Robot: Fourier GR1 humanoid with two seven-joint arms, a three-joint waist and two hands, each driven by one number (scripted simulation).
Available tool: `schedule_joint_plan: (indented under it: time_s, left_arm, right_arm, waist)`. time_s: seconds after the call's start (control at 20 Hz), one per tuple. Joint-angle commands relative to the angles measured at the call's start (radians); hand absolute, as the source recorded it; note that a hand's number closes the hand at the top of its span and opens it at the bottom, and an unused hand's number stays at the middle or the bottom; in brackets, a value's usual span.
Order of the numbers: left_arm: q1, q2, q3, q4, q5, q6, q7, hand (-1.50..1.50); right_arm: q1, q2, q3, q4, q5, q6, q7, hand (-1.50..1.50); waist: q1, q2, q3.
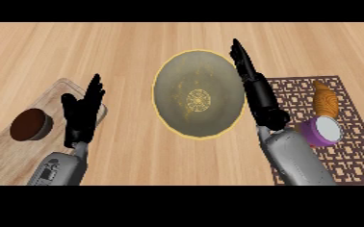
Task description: Pick the can from the placemat and place it in the bowl
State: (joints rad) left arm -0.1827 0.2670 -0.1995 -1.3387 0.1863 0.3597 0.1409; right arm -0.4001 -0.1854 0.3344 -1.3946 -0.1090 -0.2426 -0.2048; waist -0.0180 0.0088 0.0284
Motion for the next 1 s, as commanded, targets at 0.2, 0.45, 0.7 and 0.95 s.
schedule_joint_plan:
  time_s: [0.2, 0.45, 0.7, 0.95]
  left_arm:
    - [-0.08, 0.15, 0.151, -0.163, 0.017, -0.05, -0.125, 0.0]
    - [-0.019, 0.159, 0.2, -0.173, 0.072, -0.095, -0.179, 0.0]
    - [-0.056, 0.183, 0.247, -0.163, 0.108, -0.141, -0.159, 0.0]
    - [-0.019, 0.202, 0.278, -0.128, 0.117, -0.177, -0.198, 0.0]
  right_arm:
    - [0.02, -0.038, -0.042, -0.173, -0.205, 0.206, 0.107, -1.5]
    - [0.136, -0.143, -0.109, -0.17, 0.179, -0.22, 0.064, -1.5]
    - [0.392, -0.213, 0.042, -0.495, 0.365, -0.259, 0.137, -1.5]
    - [0.449, -0.441, -0.041, -0.681, 0.477, -0.155, 0.43, -1.5]
  waist:
    - [0.015, -0.024, -0.028]
    - [-0.017, -0.028, -0.031]
    - [-0.017, -0.019, -0.03]
    - [-0.031, -0.021, -0.033]
